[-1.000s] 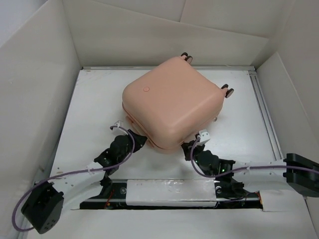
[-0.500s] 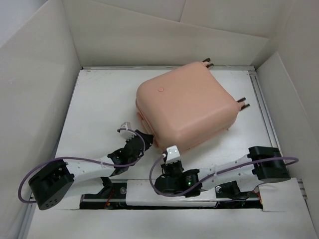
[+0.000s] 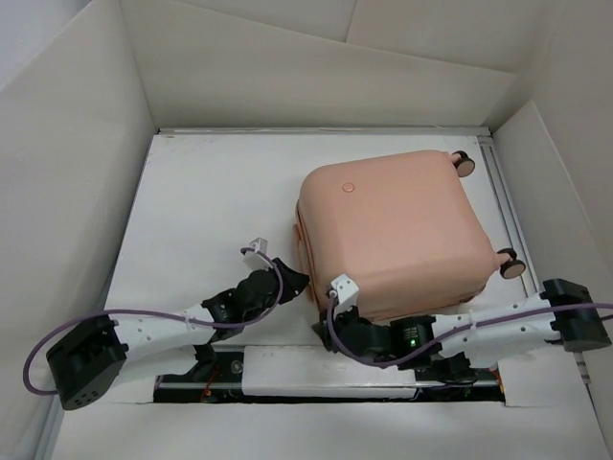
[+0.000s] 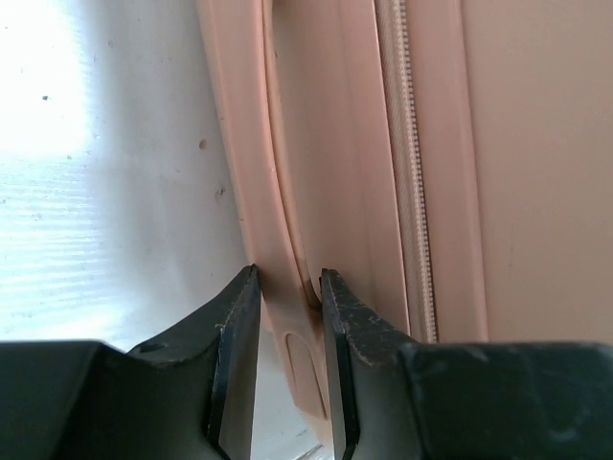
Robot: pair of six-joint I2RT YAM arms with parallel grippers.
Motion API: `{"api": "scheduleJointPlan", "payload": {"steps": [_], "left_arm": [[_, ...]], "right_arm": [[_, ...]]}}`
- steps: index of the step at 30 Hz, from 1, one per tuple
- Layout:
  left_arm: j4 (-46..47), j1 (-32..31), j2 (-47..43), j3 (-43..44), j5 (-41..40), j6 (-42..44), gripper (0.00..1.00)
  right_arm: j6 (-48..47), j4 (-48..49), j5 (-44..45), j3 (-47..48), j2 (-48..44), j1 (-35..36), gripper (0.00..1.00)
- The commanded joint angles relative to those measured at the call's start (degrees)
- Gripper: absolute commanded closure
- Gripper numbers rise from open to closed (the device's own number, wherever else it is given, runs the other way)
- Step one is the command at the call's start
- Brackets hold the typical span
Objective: Pack the luggage
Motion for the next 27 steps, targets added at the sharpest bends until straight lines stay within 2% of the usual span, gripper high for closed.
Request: {"api": "scheduleJointPlan", "payload": {"steps": [1, 2, 4, 6, 7, 10, 11, 12, 14, 15, 17, 18, 19, 21, 22, 23, 24, 25, 26, 27], "left_arm": [[8.7, -3.8, -5.7, 3.3, 9.1, -1.4, 1.00], [4.6, -3.8, -6.4, 3.8, 7.3, -1.4, 1.00], [2.7, -2.2, -8.7, 3.8, 5.6, 0.4, 1.00], [1.0, 0.9, -10.7, 3.8, 6.3, 1.9, 1.00], [0.1, 1.7, -10.7, 3.8, 6.3, 2.6, 1.00], [-2.3, 4.2, -12.3, 3.8, 4.6, 4.3, 1.00], [-2.3, 4.2, -12.3, 3.8, 4.6, 4.8, 1.00], [-2.3, 4.2, -12.3, 3.8, 3.6, 5.4, 1.00], [-2.3, 4.2, -11.8, 3.8, 3.6, 5.9, 1.00], [-1.7, 4.2, -11.8, 3.3, 3.6, 5.9, 1.00], [-1.7, 4.2, -10.3, 3.3, 3.1, 7.4, 1.00], [-2.2, 4.2, -9.0, 3.9, 2.6, 8.0, 1.00], [-2.9, 4.2, -8.2, 4.5, 1.8, 8.6, 1.00], [-5.9, 4.2, -5.8, 6.6, 0.4, 8.6, 0.96], [-6.4, 4.2, -5.3, 7.2, 0.4, 8.6, 0.84], [-6.4, 4.2, -4.7, 7.2, -0.5, 8.6, 0.77], [-6.4, 4.2, -4.7, 7.2, -1.2, 8.0, 0.69], [-6.4, 4.7, -4.2, 7.2, -1.2, 8.0, 0.61], [-6.4, 4.7, -3.5, 7.2, -1.9, 8.0, 0.49], [-5.9, 5.6, -3.5, 7.7, -1.4, 8.0, 0.47]], "right_arm": [[-0.2, 11.4, -6.3, 1.9, -3.0, -5.6, 0.43], [-0.2, 9.9, -7.0, 2.5, -4.2, -5.0, 0.32], [1.2, 3.7, -5.9, 2.5, -8.8, -4.0, 0.22], [8.0, -3.1, -3.0, 2.5, -12.3, -1.8, 0.23], [10.8, -9.9, -2.4, 2.0, -14.0, -1.2, 0.40], [21.1, -16.8, -1.4, -0.2, -18.3, -1.1, 0.58], [24.5, -22.9, -0.6, -1.0, -18.3, -1.1, 0.74], [30.8, -26.1, 0.1, -1.0, -18.3, -1.1, 0.79], [36.2, -33.9, 3.8, -1.7, -17.8, -1.1, 0.87], [40.9, -36.1, 5.5, -1.7, -17.8, -1.1, 0.88], [42.8, -38.7, 7.4, -3.7, -17.8, -4.4, 0.90], [41.8, -37.5, 7.4, -4.3, -18.9, -6.7, 0.92], [35.1, -35.2, 6.7, -4.9, -19.7, -9.6, 0.93], [22.4, -26.8, 0.8, -6.9, -21.4, -21.3, 0.93], [9.2, -17.1, -2.7, -7.5, -22.9, -26.3, 0.96], [2.8, -11.4, -6.9, -8.2, -23.4, -35.9, 0.96], [-2.1, -6.3, -16.3, -9.6, -23.4, -40.6, 0.96], [-5.5, -0.5, -20.7, -9.6, -23.4, -45.1, 0.96], [-9.8, 0.2, -24.7, -9.0, -22.3, -48.9, 0.96], [-10.5, -0.5, -31.0, -8.2, -22.3, -53.7, 0.95]]}}
